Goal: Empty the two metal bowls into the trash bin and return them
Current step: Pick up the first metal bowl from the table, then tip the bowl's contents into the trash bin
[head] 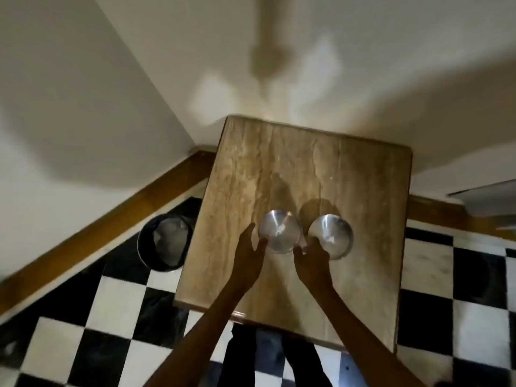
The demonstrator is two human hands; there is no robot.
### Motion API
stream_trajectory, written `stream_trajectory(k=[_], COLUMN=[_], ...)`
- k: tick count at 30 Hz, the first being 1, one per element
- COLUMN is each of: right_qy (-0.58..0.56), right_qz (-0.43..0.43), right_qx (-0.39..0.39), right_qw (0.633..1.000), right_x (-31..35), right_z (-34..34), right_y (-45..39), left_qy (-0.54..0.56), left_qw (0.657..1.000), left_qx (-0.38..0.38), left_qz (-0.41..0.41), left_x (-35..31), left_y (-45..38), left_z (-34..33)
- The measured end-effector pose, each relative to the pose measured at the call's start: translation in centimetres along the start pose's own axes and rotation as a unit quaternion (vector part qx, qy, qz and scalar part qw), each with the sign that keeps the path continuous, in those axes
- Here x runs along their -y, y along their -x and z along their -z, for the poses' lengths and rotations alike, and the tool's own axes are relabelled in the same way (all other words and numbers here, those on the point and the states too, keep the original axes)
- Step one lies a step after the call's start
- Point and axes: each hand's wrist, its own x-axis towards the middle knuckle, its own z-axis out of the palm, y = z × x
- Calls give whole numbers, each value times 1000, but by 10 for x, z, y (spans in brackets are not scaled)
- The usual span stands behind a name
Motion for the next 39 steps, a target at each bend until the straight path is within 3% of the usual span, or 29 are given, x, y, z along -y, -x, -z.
stream_trajectory(k=[3,7,11,14,19,22,25,28,34,39], right_qy=[-41,-13,-18,-15,0,25,35,61,104,100], right_qz=[-21,-44,-57,-6,130,168,175,191,223,250], right_qx=[-43,-112,-119,-113,-7,59,119,148,178,241], right_qw=[998,993,991,993,991,984,977,969,953,932], right_x=[3,19,23,31,66,102,135,164,189,185], right_z=[-23,-31,-32,-27,-30,-50,-83,-133,-213,-271], right_y=[-10,-23,-30,-24,-7,4,15,22,10,-30], left_qy=[35,114,159,242,412,529,663,727,780,753], left_qw=[999,993,986,966,892,814,711,653,603,626], left_qx=[-7,-21,-43,-59,-50,7,84,137,82,-64], left_qz=[1,8,31,72,182,240,218,160,145,191], left_x=[18,26,32,30,53,67,89,115,164,205], left_y=[-18,-33,-46,-41,-29,-15,-2,-4,-37,-90], left_z=[-9,-16,-13,2,56,92,128,165,203,231])
